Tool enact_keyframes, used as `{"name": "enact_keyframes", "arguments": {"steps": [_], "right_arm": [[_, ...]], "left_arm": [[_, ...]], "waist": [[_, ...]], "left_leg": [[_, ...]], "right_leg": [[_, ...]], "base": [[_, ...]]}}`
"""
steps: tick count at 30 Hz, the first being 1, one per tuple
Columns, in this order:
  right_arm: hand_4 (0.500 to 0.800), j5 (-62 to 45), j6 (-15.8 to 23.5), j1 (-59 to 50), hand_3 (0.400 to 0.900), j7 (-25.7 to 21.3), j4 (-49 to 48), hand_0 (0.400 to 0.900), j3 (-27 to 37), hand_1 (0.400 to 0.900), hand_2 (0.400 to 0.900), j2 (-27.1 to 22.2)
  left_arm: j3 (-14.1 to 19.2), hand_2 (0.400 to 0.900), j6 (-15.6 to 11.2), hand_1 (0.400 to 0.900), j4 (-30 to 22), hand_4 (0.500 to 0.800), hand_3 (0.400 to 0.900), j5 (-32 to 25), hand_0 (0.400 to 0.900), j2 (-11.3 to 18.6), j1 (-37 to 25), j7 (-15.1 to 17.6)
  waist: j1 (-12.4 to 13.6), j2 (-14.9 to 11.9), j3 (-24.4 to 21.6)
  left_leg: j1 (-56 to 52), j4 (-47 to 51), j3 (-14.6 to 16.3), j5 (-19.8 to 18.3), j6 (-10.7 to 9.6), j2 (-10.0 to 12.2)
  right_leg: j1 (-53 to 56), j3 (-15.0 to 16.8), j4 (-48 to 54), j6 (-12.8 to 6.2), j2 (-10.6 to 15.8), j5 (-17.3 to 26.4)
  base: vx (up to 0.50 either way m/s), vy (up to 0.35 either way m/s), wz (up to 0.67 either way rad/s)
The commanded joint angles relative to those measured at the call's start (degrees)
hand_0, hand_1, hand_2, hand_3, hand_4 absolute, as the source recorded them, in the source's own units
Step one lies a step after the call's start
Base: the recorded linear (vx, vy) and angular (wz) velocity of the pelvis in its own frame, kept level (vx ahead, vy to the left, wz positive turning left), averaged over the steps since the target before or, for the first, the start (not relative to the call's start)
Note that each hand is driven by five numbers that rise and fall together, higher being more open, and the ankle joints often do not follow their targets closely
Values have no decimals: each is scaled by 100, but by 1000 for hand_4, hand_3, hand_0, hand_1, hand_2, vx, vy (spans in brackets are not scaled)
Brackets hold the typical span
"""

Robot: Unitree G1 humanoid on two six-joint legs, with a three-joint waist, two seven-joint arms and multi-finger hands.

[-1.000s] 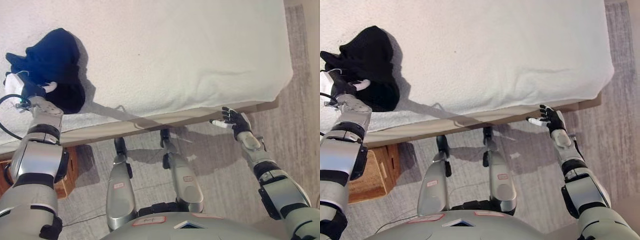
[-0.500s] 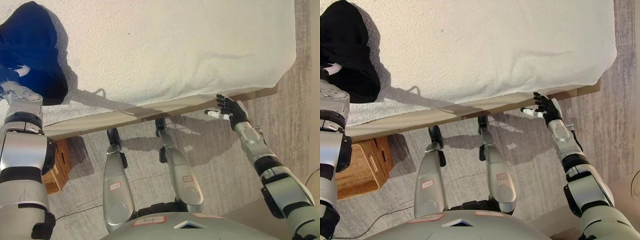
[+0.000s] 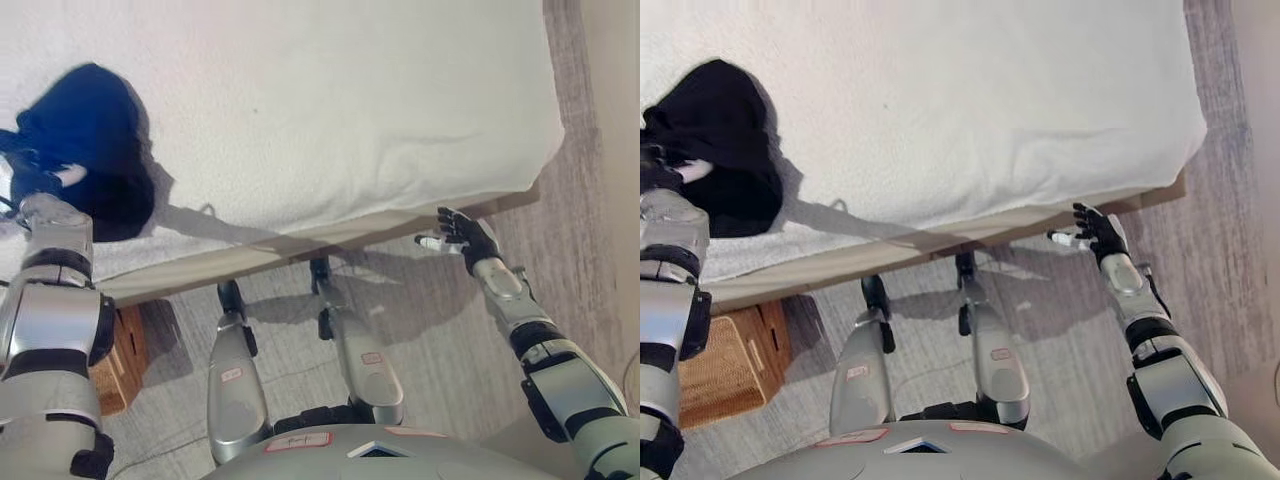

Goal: Put the clothes on the bed into the basket.

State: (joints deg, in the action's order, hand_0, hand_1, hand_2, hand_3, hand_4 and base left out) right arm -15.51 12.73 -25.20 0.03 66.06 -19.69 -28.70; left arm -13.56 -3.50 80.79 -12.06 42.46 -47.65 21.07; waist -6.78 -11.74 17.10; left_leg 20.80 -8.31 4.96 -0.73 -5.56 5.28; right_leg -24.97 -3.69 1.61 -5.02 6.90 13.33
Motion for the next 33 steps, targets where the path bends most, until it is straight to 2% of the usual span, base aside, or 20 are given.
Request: {"name": "enact_keyframes", "arguments": {"steps": [1,6,11,15,17,18,21,26,30,33], "right_arm": [[800,175,49,226,900,-73,600,900,455,900,900,-555],[800,427,-73,304,900,-45,1100,900,718,900,900,-639],[800,631,-181,358,900,6,1313,900,904,900,900,-771],[800,715,-198,457,900,103,1366,900,1027,900,900,-883],[800,733,-210,464,900,119,1365,900,1044,900,900,-902],[800,757,-232,468,900,166,1353,900,1070,900,900,-939],[800,809,-246,490,900,233,1301,900,1096,900,900,-1002],[800,861,-270,465,900,312,1249,900,1098,900,900,-1015],[800,883,-281,488,900,404,1198,900,1149,900,900,-1001],[800,916,-291,511,900,485,1167,900,1181,900,900,-1021]], "left_arm": [[141,400,-327,400,15,500,400,312,400,-126,354,-43],[485,400,-367,400,63,500,400,296,400,-63,803,-228],[786,400,-341,400,-19,500,400,380,400,220,1236,-336],[1123,400,-328,400,181,500,400,573,400,692,1732,-501],[1208,400,-307,400,219,500,400,596,400,778,1814,-535],[1414,400,-287,400,324,500,400,630,400,968,2038,-609],[1770,400,-248,400,510,500,400,714,400,1198,2464,-738],[2284,400,-187,400,754,500,400,781,400,1329,3105,-931],[2800,400,-89,400,1025,500,400,793,400,1206,3799,-1126],[3148,400,-53,400,1220,500,400,771,400,1256,4168,-1249]], "waist": [[208,481,-368],[407,617,-437],[561,699,-538],[652,680,-611],[669,668,-617],[703,628,-632],[781,555,-634],[871,464,-616],[962,421,-599],[1011,404,-609]], "left_leg": [[-430,85,-207,-199,14,-32],[-840,295,-253,-151,30,-111],[-1012,386,-341,-124,49,-142],[-1060,451,-418,-91,53,-129],[-1053,451,-432,-81,54,-123],[-1018,433,-456,-80,63,-120],[-972,353,-470,-109,87,-124],[-902,170,-479,-206,119,-150],[-890,38,-487,-284,148,-167],[-912,3,-505,-317,166,-194]], "right_leg": [[496,-73,-60,-524,411,12],[869,-176,-9,-498,428,-103],[1078,-245,9,-500,439,-168],[1145,-315,4,-507,431,-201],[1147,-334,-2,-509,430,-204],[1134,-350,-5,-512,424,-200],[1121,-342,-14,-516,401,-179],[1127,-314,-52,-525,388,-177],[1172,-273,-85,-521,400,-196],[1211,-273,-119,-516,414,-225]], "base": [[106,13,17],[52,14,13],[13,16,13],[-7,7,10],[-20,0,7],[-36,5,5],[-28,8,-5],[-16,10,-3],[-9,25,-3],[-2,39,-1]]}}
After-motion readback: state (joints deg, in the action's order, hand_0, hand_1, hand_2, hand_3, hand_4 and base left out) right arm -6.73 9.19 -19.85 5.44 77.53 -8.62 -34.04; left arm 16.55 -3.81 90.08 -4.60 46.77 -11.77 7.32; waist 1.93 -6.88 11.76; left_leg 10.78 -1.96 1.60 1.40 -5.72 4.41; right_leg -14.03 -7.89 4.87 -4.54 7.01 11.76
